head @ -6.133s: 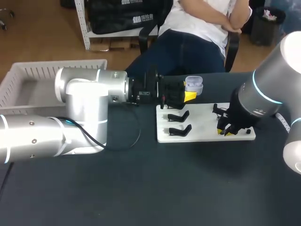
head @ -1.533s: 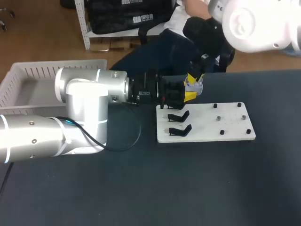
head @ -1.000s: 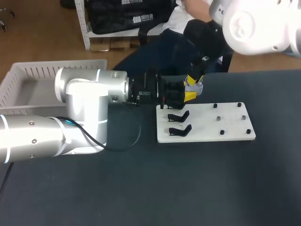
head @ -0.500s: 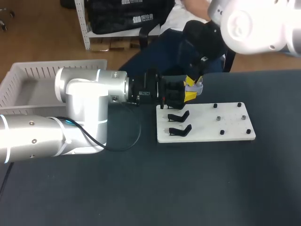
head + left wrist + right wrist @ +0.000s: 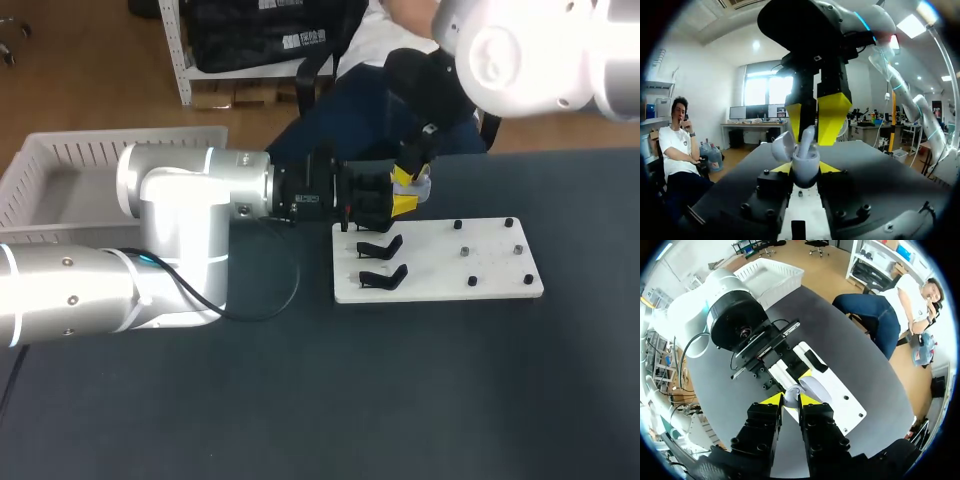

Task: Pick up each earbud case from the left stands, insert the matching earbuds, close the lid, and place the case in the box.

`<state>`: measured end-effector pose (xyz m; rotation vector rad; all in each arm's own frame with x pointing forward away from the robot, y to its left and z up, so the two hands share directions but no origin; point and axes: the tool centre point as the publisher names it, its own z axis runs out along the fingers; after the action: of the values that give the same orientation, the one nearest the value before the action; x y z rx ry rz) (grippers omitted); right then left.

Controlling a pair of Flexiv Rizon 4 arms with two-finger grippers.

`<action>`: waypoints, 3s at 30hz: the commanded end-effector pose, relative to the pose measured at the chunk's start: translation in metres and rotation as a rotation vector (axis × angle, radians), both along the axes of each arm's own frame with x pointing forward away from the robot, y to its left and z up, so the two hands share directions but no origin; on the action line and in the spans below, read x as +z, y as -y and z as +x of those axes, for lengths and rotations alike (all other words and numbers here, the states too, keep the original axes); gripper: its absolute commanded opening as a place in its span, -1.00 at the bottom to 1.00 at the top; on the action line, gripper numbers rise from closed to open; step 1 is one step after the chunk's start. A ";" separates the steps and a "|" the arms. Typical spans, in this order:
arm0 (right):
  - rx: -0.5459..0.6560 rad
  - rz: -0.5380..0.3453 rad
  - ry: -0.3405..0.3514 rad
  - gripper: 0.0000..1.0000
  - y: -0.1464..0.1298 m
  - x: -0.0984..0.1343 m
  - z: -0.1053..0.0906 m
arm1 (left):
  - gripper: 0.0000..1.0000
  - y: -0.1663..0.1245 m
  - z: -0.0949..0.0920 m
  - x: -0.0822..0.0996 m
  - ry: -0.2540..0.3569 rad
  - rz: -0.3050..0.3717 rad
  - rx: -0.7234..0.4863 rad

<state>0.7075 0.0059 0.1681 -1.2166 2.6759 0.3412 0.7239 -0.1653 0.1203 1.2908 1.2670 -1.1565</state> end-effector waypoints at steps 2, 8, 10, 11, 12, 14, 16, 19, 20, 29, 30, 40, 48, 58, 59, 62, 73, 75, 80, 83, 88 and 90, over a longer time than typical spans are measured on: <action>-0.003 -0.011 -0.002 -1.00 -0.003 -0.001 0.001 | -1.00 0.001 0.000 0.000 0.004 -0.005 0.003; -0.009 -0.023 -0.004 -0.22 -0.001 -0.002 0.000 | -1.00 0.001 0.000 0.000 0.004 -0.005 0.003; -0.012 -0.023 -0.003 -0.17 0.000 -0.001 0.000 | -1.00 0.001 0.000 0.000 0.004 -0.005 0.003; -0.013 -0.023 -0.002 -0.16 0.000 -0.001 0.000 | -1.00 0.001 0.000 0.000 0.004 -0.005 0.003; -0.014 -0.023 -0.002 -0.17 0.000 -0.001 0.000 | -1.00 0.001 0.000 0.000 0.004 -0.005 0.003; -0.015 -0.023 -0.002 -0.16 0.000 -0.001 -0.001 | -1.00 0.001 0.000 0.000 0.004 -0.005 0.003; -0.016 -0.024 -0.002 -0.16 0.000 -0.001 -0.001 | -1.00 0.001 0.000 0.000 0.004 -0.005 0.003; -0.015 -0.025 -0.003 -0.17 0.000 -0.001 -0.001 | -1.00 0.001 0.000 0.000 0.004 -0.005 0.003; -0.016 -0.025 -0.003 -0.17 0.000 -0.001 -0.001 | -1.00 0.001 0.000 0.000 0.004 -0.005 0.003; -0.025 -0.031 0.001 -0.10 0.002 0.001 -0.001 | -1.00 0.001 0.000 0.000 0.004 -0.005 0.003; -0.026 -0.032 0.001 -0.09 0.003 0.001 -0.001 | -1.00 0.001 0.000 0.000 0.004 -0.005 0.003; -0.035 0.009 0.077 -0.04 0.004 0.031 0.001 | -1.00 0.001 0.000 0.000 0.004 -0.005 0.003; -0.094 0.023 0.091 0.04 0.019 0.026 0.041 | -1.00 0.001 0.000 0.000 0.004 -0.005 0.003; -0.145 0.040 0.063 -0.03 0.025 0.008 0.071 | -1.00 0.001 0.000 0.000 0.004 -0.005 0.003; -0.147 0.043 0.056 -0.03 0.025 0.006 0.072 | -1.00 0.001 0.000 0.000 0.004 -0.005 0.003; -0.155 0.056 0.037 -0.01 0.023 -0.005 0.074 | -1.00 0.001 0.000 0.000 0.004 -0.005 0.003; -0.160 0.066 0.031 0.00 0.020 -0.013 0.062 | -1.00 0.001 0.000 0.000 0.004 -0.005 0.003; -0.163 0.065 0.029 0.00 0.020 -0.015 0.059 | -1.00 0.001 0.000 0.000 0.004 -0.005 0.003; -0.176 0.073 0.025 0.00 0.018 -0.016 0.050 | -1.00 0.001 0.000 0.000 0.004 -0.005 0.003; -0.187 0.081 0.025 0.12 0.018 -0.016 0.046 | -1.00 0.001 0.000 0.000 0.004 -0.005 0.003; -0.200 0.090 0.030 0.06 0.018 -0.015 0.042 | -1.00 0.001 0.000 0.000 0.004 -0.005 0.003; -0.218 0.101 0.040 0.10 0.021 -0.014 0.040 | -1.00 0.001 0.000 0.000 0.004 -0.005 0.003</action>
<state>0.7588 -0.0102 0.1532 -0.9136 2.7111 0.4154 0.7242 -0.1658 0.1208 1.2909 1.2647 -1.1569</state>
